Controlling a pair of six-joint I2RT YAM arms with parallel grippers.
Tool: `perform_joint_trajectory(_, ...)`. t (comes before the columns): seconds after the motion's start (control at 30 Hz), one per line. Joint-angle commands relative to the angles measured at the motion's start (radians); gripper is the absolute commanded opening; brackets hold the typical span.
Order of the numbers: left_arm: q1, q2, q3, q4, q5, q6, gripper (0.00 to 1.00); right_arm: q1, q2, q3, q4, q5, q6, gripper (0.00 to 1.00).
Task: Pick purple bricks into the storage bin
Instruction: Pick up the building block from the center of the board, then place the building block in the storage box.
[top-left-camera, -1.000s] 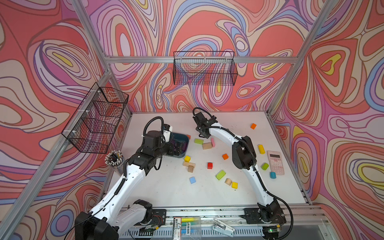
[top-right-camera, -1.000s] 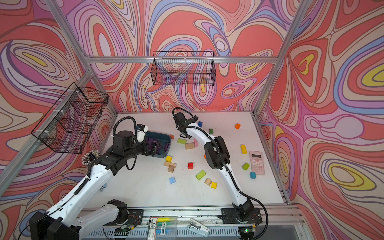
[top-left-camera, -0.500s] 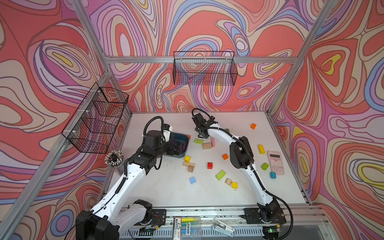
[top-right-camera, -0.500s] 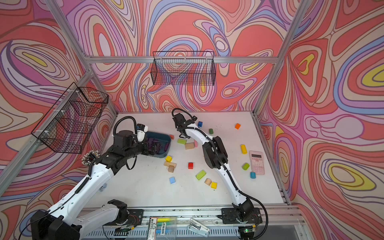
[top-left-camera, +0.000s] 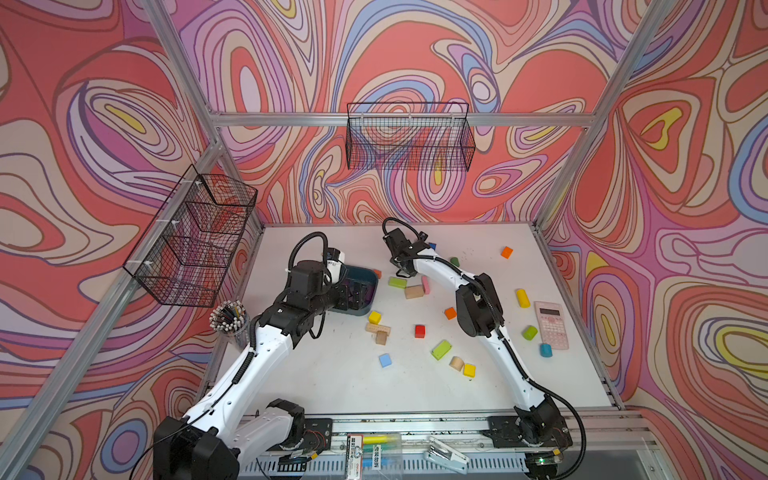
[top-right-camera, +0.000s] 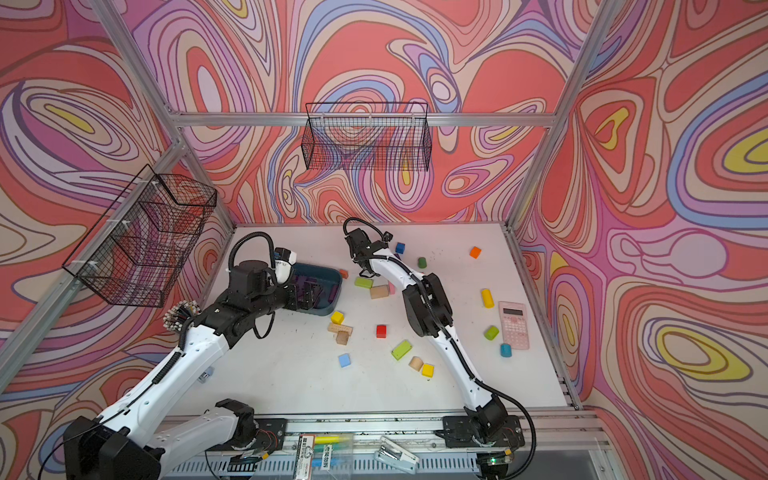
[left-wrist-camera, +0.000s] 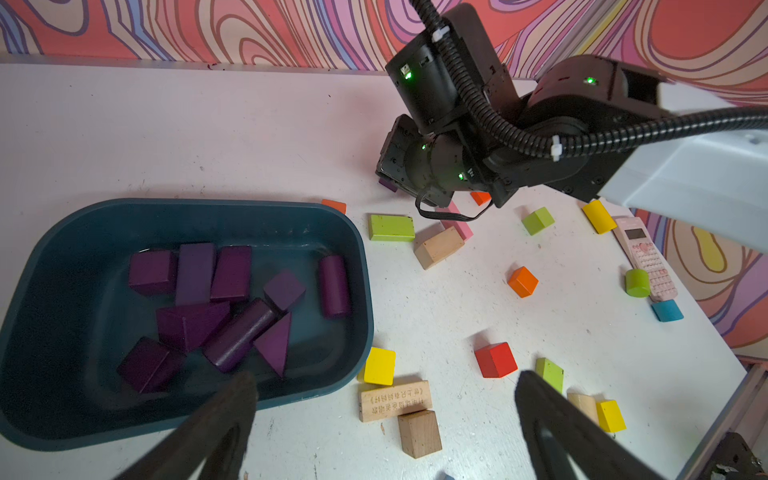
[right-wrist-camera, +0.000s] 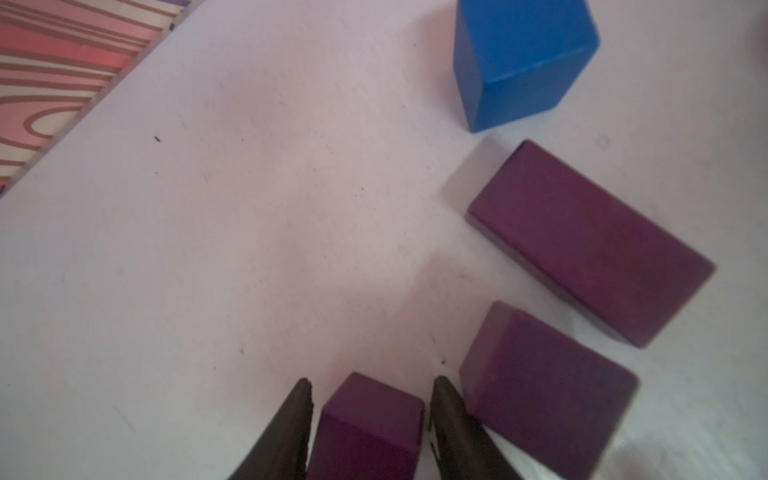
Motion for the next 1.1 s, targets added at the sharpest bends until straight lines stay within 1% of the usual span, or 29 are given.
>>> perform_joint_trajectory(0.0,0.006,0.009,-0.002,0.017,0.004,-0.005,1.0,-0.003,0.038,0.011,-0.014,-0.003,-0.018,0.41)
perform_joint_trajectory(0.17,0.007,0.014,0.001,0.017,-0.006,-0.008,1.0,-0.003,0.01,-0.014,0.02,-0.023,-0.042,0.29)
perform_joint_trajectory(0.3,0.017,0.046,0.037,-0.034,-0.025,-0.025,1.0,-0.002,-0.039,-0.073,0.079,-0.054,-0.04,0.25)
perform_joint_trajectory(0.63,0.033,0.099,0.063,-0.069,-0.057,-0.042,1.0,0.019,-0.153,-0.148,0.143,-0.077,-0.061,0.22)
perform_joint_trajectory(0.87,0.034,0.113,0.063,-0.075,-0.091,-0.031,1.0,0.033,-0.291,-0.287,0.204,-0.078,-0.064,0.22)
perform_joint_trajectory(1.07,0.036,0.152,0.083,-0.094,-0.115,-0.022,1.0,0.048,-0.402,-0.367,0.214,-0.09,-0.09,0.22)
